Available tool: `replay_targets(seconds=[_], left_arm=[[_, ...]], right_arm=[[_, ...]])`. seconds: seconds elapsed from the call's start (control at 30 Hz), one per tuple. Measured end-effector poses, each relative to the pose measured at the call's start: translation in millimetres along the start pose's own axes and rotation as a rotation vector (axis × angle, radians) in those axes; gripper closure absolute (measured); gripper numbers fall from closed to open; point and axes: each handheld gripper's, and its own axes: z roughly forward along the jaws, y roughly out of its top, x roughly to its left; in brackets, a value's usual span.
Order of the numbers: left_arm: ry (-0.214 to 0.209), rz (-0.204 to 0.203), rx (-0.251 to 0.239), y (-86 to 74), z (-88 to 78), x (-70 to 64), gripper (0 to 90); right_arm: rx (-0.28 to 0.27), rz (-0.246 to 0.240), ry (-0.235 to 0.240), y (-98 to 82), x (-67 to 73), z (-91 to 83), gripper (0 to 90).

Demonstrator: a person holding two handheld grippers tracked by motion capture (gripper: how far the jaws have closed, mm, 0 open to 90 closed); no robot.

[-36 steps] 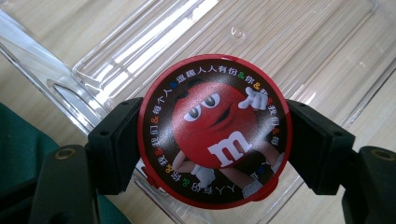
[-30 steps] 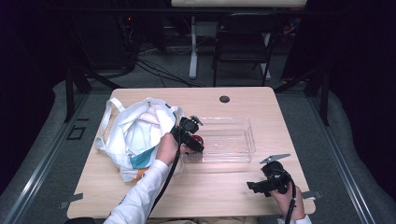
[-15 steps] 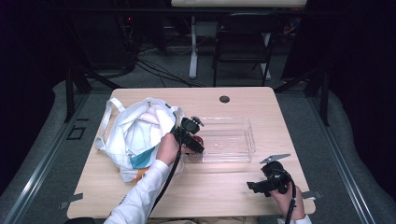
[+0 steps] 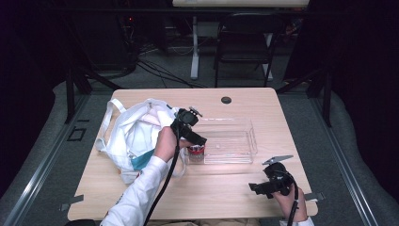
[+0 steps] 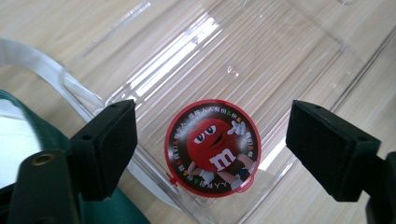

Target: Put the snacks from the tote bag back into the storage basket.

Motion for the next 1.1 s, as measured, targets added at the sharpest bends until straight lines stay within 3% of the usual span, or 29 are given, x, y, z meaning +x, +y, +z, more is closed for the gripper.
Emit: replay_targets(seconds=[0.27,0.57,0.8,1.1], left_arm=[[0.027,0.007,-0.02,-4.6,-28.0,11.0,12.0],[0.076,-0.021,-0.051,-21.4,-58.2,27.4,6.3],[0.118,-0.052,-0.06,-45.6,-80.9,43.0,4.0],[0.158,-0.116,-0.074,-91.4,-98.5,60.5,1.8]], right_arm=[[0.001,0.0,0.0,0.0,-0.2,0.0,12.3],[0.003,-0.001,-0.009,0.0,-0.3,-0.3,12.3],[0.014,-0.009,-0.014,0.1,-0.2,-0.6,12.3],[0.012,-0.008,-0.022,0.0,0.8,-0.4,12.3]])
